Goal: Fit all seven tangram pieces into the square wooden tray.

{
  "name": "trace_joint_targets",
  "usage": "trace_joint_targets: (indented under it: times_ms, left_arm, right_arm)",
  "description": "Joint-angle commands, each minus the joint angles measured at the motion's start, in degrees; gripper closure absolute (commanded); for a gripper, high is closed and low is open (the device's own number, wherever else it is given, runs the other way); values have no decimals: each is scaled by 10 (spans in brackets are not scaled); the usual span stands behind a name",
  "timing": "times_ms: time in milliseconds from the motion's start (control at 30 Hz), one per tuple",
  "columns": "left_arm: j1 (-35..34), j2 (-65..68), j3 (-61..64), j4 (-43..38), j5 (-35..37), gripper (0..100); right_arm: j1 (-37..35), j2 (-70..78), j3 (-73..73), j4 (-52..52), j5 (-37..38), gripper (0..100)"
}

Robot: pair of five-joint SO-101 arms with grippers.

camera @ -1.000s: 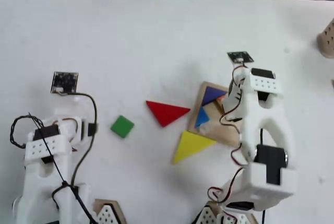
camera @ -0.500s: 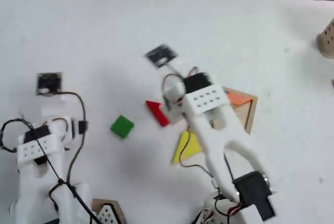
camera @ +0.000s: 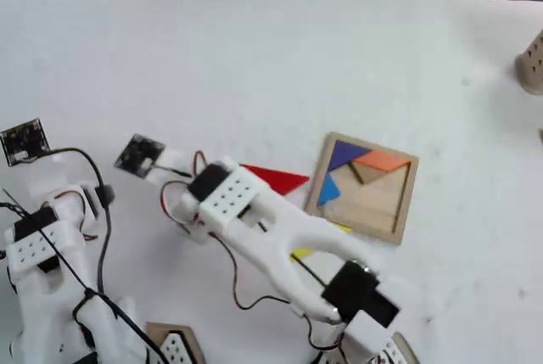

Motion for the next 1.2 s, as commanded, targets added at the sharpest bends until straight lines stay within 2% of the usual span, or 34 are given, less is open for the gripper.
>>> trace_joint_targets:
  times_ms: [0,233,600,867,1067,1167]
  left_arm:
    - [-5,1,-32,-13,5,710]
    - [-5,1,-32,-13,5,710]
    - [-5,1,-28,-14,3,710]
    - [-5,1,-27,-14,2,710]
    - [-5,1,-26,-14,2,710]
    - [-3,1,-18,-23,2,710]
  right_arm:
    - [-10,41,-55,-35,-35,666]
    - [9,144,-113,-52,-44,666]
    - [29,203,-175,-16,-43,673]
    - [63,243,-236,37,-43,917]
    - [82,246,-248,61,-43,963]
    - [108,213,-271,117,-43,975]
